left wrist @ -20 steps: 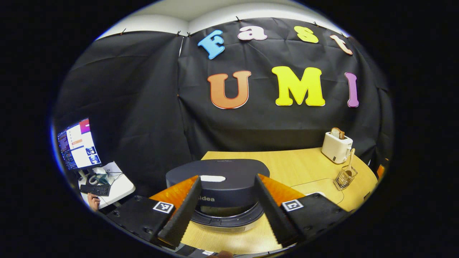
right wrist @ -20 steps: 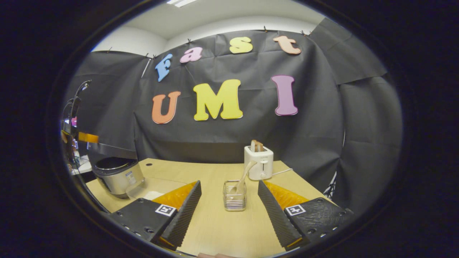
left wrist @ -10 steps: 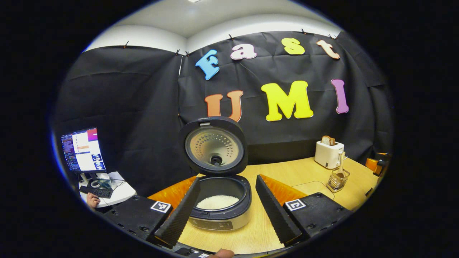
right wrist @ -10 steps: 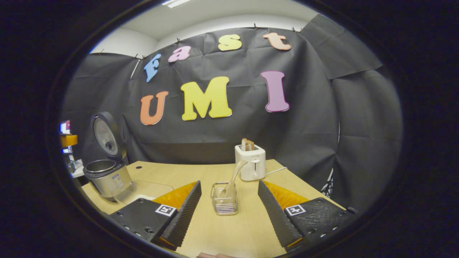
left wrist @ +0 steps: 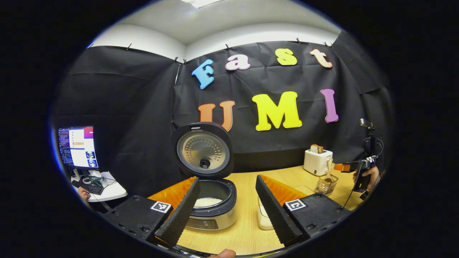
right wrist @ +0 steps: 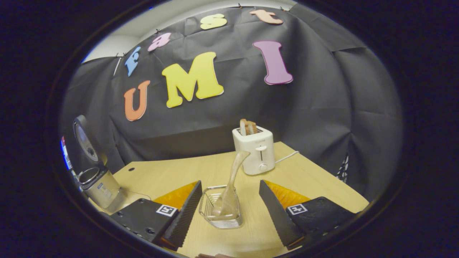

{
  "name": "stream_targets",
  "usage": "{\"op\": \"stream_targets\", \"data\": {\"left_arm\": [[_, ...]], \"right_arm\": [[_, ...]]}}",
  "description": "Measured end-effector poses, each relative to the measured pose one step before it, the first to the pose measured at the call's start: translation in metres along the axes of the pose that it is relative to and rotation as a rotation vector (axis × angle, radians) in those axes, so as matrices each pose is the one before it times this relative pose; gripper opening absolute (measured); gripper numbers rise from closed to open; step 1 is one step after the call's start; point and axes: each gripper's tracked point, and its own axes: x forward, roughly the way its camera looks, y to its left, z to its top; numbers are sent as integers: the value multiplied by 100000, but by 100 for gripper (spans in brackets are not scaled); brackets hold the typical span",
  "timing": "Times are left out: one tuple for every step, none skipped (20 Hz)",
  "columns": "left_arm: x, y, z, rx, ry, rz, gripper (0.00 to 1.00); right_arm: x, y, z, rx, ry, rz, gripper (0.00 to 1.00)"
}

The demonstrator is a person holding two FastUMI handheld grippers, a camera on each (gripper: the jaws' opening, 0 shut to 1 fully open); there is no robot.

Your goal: Close the left gripper, press the button to open the rice cooker; take a wooden spoon from the chopstick holder with the right hand, scoop a spoonful of rice and pour it into the rice cooker, then put the wooden spoon back into the chopstick holder.

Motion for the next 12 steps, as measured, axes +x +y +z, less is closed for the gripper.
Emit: {"op": "stream_targets", "data": {"left_arm": [[133,-249,172,-1683,-450,-892,99],[139,-151,-94,-1097,136,-1086,99],[-10,162,-23,-625,-308,-534,99],[93,-19,42,585,35,-953,99],[-1,113,30,596,-239,-527,99],[81,281,77,34,-639,92,99],[0,367,95,-991,-434,168,99],[49,158,-21,-1740,-413,-550,99],[123,83,46,-1875,-188,-984,99],[126,203,-88,-1613,326,-621,99],[-13,576,-158,-739,790,221,99],[-107,798,-40,-404,317,1544,99]], "right_arm": [[1526,-89,290,-1585,1535,-478,95],[1466,-419,313,-917,1957,-2053,95],[1301,-382,163,-885,1629,-976,95],[1313,-298,26,6,2685,-1617,95],[1163,-257,-218,1209,2940,-1851,95],[1102,-85,-18,3211,3150,-289,95],[673,79,-114,4128,3021,1160,95],[834,244,-44,3829,2838,1362,100],[858,131,-108,2725,1838,405,95],[864,-332,-33,1546,1339,-1175,94],[672,-313,-82,1024,1521,-1205,91],[649,-61,-462,1298,1904,-24,87]]}}
